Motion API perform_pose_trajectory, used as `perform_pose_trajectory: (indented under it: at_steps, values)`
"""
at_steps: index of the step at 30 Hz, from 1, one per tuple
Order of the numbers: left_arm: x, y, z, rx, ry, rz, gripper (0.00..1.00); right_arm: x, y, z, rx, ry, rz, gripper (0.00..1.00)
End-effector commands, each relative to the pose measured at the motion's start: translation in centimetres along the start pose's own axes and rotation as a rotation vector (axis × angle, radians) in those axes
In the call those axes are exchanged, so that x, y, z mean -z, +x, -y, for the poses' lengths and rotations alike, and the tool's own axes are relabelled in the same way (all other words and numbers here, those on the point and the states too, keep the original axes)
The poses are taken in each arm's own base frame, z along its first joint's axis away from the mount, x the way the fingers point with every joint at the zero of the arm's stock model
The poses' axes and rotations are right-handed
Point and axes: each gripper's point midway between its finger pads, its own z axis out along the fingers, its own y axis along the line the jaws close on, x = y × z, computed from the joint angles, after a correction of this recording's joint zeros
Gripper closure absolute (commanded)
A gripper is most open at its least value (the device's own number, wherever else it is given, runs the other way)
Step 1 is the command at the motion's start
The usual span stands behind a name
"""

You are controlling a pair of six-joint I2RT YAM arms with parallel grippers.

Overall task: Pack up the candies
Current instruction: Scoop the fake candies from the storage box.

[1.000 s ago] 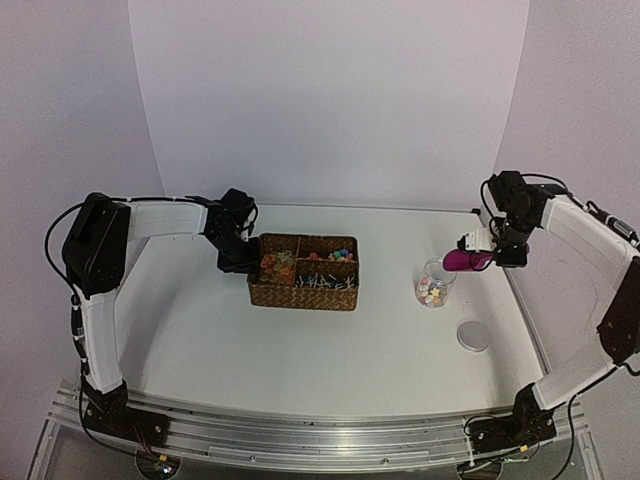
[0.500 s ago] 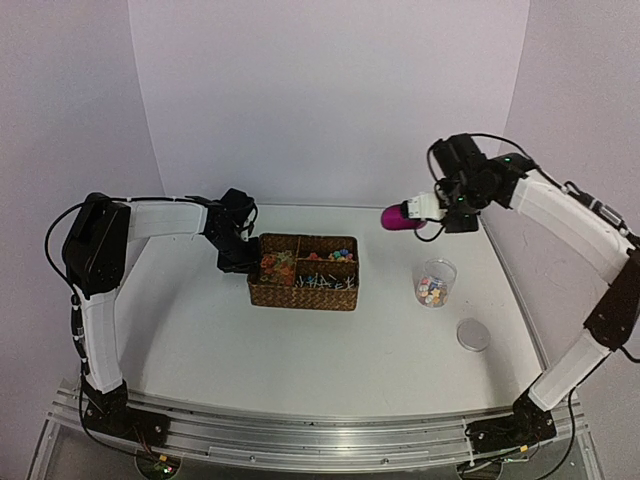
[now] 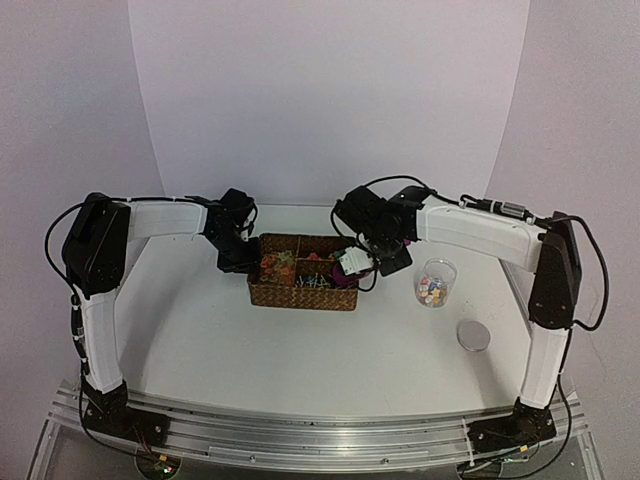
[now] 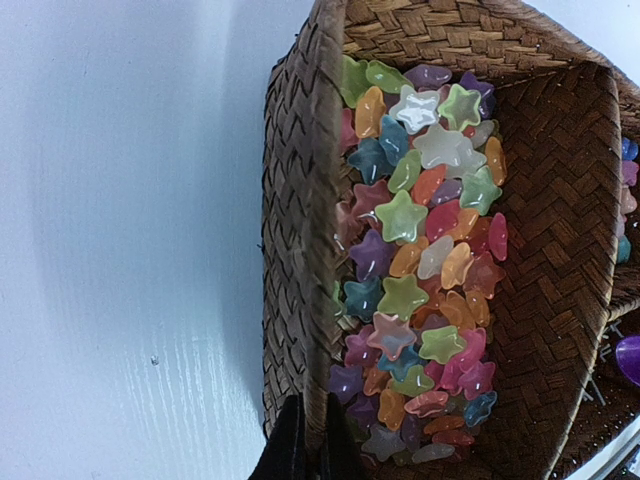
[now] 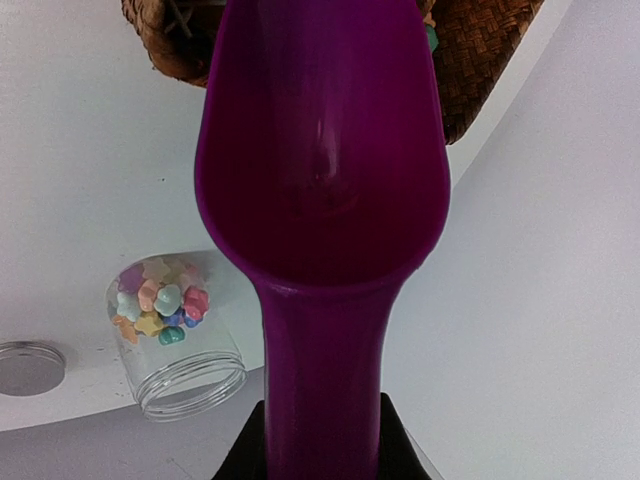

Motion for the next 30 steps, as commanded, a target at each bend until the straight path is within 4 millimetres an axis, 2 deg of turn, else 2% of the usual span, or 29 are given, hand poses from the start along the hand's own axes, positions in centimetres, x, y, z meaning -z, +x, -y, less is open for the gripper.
perform_pose_trajectory:
  at_steps: [1,4,8,12,15,17,19,22,25,30]
  values:
    - [-0.4,0.6,-1.2,0.048,-0.035,-0.049,1.0,-0.6,-0.4,0.6,0.045,0.003,-0.035,1.0]
    - [0.1,0.3,-0.6,0.042,-0.016,-0.05,1.0,-2.0,-2.4,0.3,0.076,-0.038,0.0,1.0]
    - [0.2,0.3,-0.3,0.041,-0.005,-0.049,1.0,-4.2,-4.7,-1.5,0.118,-0.117,0.026,1.0]
    - [0.2,0.4,-0.1,0.039,0.004,-0.05,1.0,-5.0,-6.5,-2.9,0.139,-0.17,0.066,1.0]
    - [0.0,0.5,0.0,0.041,0.012,-0.052,1.0,-4.4,-8.8,-2.5,0.072,-0.185,0.167,1.0]
    - [-0.1,0.5,0.2,0.039,0.019,-0.052,1.0,-2.7,-11.3,-1.7,-0.043,-0.219,0.324,1.0]
    - [-0.2,0.5,0.3,0.04,0.025,-0.052,1.0,-1.5,-13.0,-1.4,-0.126,-0.264,0.44,1.0]
    - [-0.2,0.6,0.3,0.04,0.025,-0.054,1.0,-1.1,-14.8,-2.4,-0.187,-0.343,0.53,1.0]
    - [-0.2,0.6,0.2,0.041,0.022,-0.054,1.0,-1.6,-15.3,-2.8,-0.268,-0.393,0.557,1.0]
    - [-0.2,0.7,0.1,0.048,0.017,-0.055,1.0,-1.7,-13.0,-1.9,-0.433,-0.45,0.596,1.0]
